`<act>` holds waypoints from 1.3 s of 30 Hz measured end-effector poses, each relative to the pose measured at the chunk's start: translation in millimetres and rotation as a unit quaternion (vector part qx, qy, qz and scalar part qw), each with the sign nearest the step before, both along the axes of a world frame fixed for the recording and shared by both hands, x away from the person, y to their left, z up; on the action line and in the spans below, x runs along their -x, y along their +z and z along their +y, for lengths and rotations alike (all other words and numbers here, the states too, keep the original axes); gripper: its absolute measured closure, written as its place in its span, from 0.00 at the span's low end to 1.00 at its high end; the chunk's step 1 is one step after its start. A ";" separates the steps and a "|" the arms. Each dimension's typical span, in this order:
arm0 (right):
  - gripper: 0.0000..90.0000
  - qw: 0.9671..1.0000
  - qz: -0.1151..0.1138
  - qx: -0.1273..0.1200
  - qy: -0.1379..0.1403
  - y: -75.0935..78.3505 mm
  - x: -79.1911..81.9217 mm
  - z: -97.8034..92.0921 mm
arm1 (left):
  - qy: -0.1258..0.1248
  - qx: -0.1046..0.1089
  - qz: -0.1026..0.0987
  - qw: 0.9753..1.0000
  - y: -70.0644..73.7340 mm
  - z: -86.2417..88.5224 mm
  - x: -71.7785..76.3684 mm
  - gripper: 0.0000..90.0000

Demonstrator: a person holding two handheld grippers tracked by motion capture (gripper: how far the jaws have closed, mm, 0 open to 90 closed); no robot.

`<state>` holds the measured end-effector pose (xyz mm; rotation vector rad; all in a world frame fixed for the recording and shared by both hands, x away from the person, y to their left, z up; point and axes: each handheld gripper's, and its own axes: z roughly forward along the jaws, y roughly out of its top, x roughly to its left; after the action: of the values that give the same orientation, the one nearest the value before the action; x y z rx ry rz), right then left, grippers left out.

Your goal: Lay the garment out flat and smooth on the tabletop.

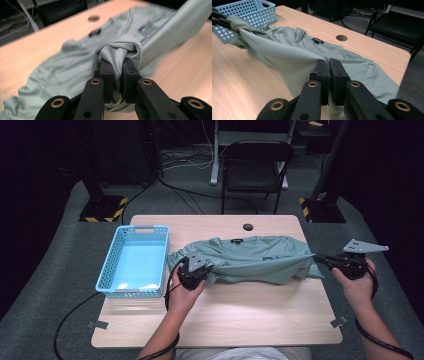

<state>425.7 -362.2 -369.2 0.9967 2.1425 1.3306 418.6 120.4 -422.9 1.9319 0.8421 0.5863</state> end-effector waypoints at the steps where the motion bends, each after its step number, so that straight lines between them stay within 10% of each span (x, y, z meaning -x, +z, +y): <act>1: 0.96 1.000 -0.002 -0.001 -0.003 1.2 1.1 -2.8 | -0.005 0.006 -0.001 1.000 3.2 0.6 1.3 0.91; 10: 0.96 0.999 0.045 0.016 -0.009 -25.6 -20.7 2.6 | 0.008 -0.007 0.052 0.999 -18.2 4.2 -14.1 0.91; 17: 0.88 0.994 0.098 0.050 -0.014 -71.5 -54.7 35.7 | 0.063 -0.005 0.133 0.989 -65.3 29.4 -42.3 0.91; 22: 0.68 0.993 0.094 0.066 -0.022 -83.5 -57.3 49.6 | 0.073 -0.019 0.135 0.988 -71.0 32.3 -43.1 0.88; 30: 0.68 0.993 0.112 0.038 -0.013 -83.0 -43.7 39.3 | 0.081 -0.021 0.140 0.987 -74.5 33.7 -42.4 0.82; 39: 0.68 0.983 0.172 0.055 0.032 -121.4 -30.8 53.6 | 0.081 -0.024 0.137 0.987 -75.3 32.2 -43.2 0.78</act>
<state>456.5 -308.6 -490.6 1.1915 2.4914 1.1169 461.8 152.6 -498.2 2.0287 1.1762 0.4443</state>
